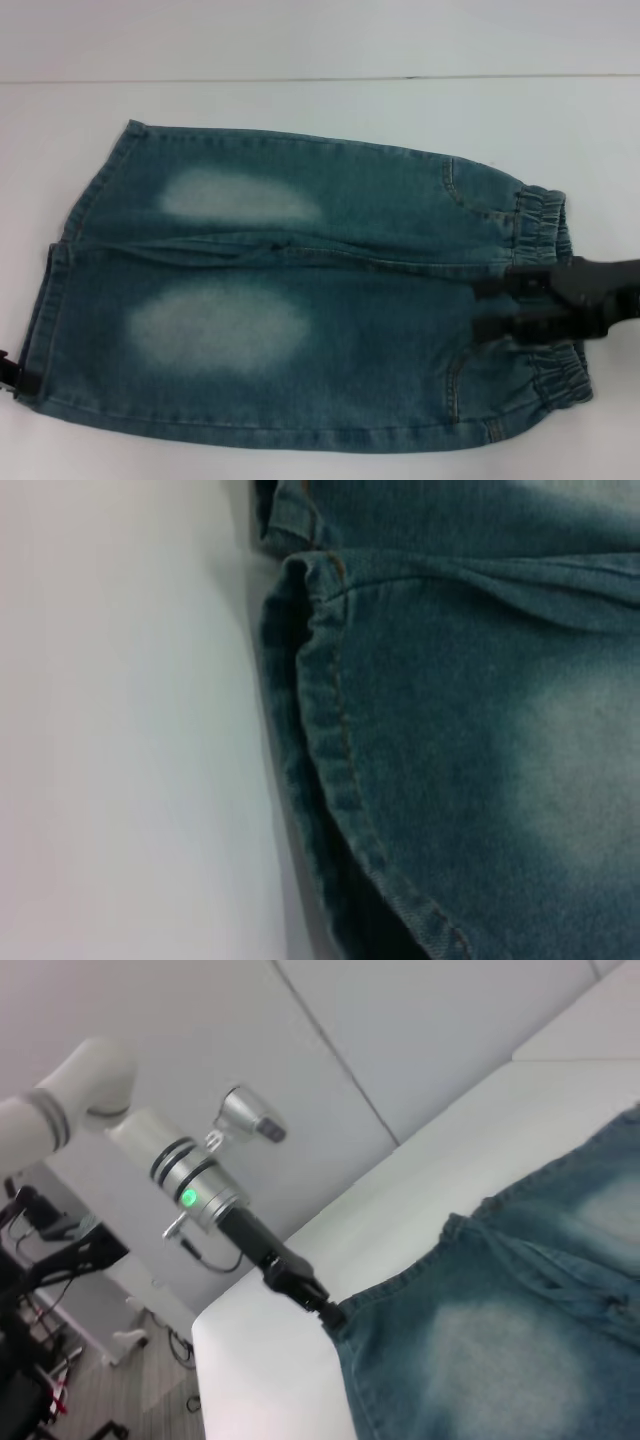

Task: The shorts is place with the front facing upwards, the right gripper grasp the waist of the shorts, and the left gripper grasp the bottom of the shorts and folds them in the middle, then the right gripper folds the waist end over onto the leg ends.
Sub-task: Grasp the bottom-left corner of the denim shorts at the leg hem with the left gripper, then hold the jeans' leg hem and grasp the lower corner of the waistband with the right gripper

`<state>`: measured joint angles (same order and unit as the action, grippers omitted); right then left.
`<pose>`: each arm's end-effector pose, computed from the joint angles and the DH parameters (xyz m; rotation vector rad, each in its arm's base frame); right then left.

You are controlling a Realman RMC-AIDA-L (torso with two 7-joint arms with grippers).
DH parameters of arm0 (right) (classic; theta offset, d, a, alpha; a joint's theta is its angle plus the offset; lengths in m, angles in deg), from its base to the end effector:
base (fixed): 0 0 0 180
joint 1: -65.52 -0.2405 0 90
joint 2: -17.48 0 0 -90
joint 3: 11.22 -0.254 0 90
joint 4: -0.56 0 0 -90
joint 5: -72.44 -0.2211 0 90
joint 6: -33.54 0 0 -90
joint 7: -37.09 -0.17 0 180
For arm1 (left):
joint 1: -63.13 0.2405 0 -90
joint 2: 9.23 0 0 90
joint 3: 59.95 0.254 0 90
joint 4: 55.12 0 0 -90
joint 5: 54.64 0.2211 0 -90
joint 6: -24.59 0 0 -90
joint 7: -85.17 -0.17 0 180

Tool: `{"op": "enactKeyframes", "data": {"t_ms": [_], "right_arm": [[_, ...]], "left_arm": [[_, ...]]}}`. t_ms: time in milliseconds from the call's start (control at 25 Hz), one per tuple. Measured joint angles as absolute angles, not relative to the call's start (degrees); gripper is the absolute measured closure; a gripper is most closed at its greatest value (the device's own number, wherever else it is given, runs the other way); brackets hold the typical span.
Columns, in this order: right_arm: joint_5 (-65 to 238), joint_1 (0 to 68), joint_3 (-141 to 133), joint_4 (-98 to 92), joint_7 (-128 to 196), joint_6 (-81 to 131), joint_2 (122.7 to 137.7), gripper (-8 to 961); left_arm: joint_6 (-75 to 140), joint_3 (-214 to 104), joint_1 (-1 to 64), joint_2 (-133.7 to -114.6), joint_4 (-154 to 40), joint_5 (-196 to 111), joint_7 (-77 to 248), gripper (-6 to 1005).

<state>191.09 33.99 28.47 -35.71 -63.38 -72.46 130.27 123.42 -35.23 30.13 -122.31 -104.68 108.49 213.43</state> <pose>0.2553 0.3160 0.0136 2.7973 -1.0654 -0.6948 -0.3603 0.3088 0.0615 -2.2638 -1.8078 0.1855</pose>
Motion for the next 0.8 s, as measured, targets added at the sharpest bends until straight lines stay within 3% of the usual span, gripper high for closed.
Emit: {"op": "enactKeyframes", "data": {"t_ms": [120,160,360,440,800], "right_arm": [[191.3,32.2,28.4,-35.9,-69.9,-72.6,128.41,56],[191.3,32.2,28.4,-35.9,-69.9,-72.6,128.41,56],[192.4,29.8,28.7,-37.9,-79.1,-72.8,124.33,55],[194.6,29.3,28.5,-40.7,-82.4,-72.7,123.35,55],[213.0,26.7,29.0,-48.3,-84.4,-76.7,123.28,55]], "left_arm": [[123.6,-35.3,30.0,-122.38,-104.8,107.6,213.1,974],[123.7,-35.4,29.8,-122.37,-104.8,107.1,212.9,974],[123.8,-35.8,28.9,-121.93,-104.7,104.7,213.0,971],[123.8,-35.8,28.5,-121.87,-104.7,104.1,213.0,970],[123.9,-35.4,27.5,-122.18,-104.6,103.7,213.2,966]]}}
